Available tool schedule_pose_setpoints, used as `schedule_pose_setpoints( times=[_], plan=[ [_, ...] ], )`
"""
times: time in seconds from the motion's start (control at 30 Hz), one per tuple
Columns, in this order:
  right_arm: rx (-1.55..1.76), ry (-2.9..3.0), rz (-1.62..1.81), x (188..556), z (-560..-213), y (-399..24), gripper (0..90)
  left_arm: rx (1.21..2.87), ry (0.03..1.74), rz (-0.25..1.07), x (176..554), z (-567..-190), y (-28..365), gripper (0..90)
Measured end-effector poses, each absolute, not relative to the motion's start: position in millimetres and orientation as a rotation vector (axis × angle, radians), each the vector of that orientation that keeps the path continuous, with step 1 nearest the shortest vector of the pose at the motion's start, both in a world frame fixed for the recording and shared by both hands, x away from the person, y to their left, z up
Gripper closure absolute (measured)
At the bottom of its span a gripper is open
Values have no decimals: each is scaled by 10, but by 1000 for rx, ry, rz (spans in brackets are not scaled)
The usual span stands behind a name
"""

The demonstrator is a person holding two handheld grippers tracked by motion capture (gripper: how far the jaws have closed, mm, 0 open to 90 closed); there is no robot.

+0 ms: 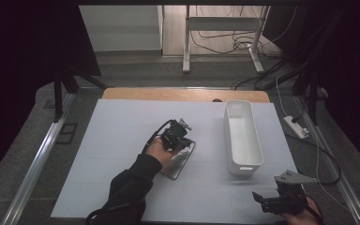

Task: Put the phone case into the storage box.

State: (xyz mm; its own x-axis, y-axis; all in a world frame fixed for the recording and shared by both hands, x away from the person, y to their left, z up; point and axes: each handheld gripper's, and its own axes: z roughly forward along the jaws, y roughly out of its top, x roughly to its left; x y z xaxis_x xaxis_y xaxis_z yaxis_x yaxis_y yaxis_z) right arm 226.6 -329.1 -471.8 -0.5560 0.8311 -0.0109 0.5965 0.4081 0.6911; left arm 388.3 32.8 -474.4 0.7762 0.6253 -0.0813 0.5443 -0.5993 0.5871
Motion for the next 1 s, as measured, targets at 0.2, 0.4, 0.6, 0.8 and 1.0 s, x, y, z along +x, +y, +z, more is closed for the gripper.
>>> schedule_pose_setpoints(
  times=[0.2,0.4,0.6,0.8,1.0],
  plan=[
    [1229,2321,914,2267,-4718,-3286,13,2362,907,195,3865,-4692,449,758],
    [1230,2321,913,2269,-4719,-3287,13,2353,963,202,3885,-4699,575,502],
    [1230,2322,913,2269,-4719,-3286,13,2324,1032,181,3893,-4716,719,279],
    [1232,2324,910,2271,-4720,-3283,13,2321,1081,163,3882,-4735,872,57],
    [1234,2326,908,2273,-4721,-3282,13,2337,1037,190,3826,-4716,959,0]
  ],
)
